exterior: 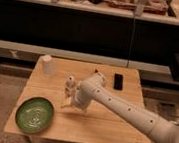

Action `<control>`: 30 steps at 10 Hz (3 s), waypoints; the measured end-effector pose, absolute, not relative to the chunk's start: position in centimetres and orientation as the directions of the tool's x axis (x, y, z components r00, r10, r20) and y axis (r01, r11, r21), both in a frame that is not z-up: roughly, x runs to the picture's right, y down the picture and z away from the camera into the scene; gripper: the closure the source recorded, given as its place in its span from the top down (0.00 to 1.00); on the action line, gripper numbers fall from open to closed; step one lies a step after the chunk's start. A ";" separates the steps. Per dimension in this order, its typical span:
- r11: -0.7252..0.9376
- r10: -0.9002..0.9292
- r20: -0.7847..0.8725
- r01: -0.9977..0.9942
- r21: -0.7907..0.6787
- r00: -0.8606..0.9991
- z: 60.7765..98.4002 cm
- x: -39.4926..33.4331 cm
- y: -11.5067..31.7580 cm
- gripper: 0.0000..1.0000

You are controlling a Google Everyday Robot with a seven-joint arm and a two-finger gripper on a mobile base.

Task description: Place the ceramic cup in the ceramic bowl

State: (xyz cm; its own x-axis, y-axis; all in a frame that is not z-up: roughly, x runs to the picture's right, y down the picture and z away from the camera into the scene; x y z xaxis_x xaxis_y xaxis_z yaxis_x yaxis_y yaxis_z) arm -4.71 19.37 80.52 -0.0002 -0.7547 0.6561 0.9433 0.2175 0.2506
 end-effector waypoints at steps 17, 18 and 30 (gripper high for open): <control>-0.013 -0.970 0.225 0.940 0.341 -0.095 81.6 -11.0 -11.4 0.80; -0.013 -0.970 0.225 0.940 0.341 -0.095 81.6 -11.0 -11.4 0.80; -0.237 -0.949 0.096 0.876 0.419 -0.302 89.9 -25.0 -15.5 0.80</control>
State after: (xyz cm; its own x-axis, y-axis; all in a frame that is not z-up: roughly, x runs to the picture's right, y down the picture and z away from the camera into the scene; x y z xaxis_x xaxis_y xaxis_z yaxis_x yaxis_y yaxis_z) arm -24.96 -15.50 89.86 -0.3020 -0.9485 0.0955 0.8764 -0.2367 0.4195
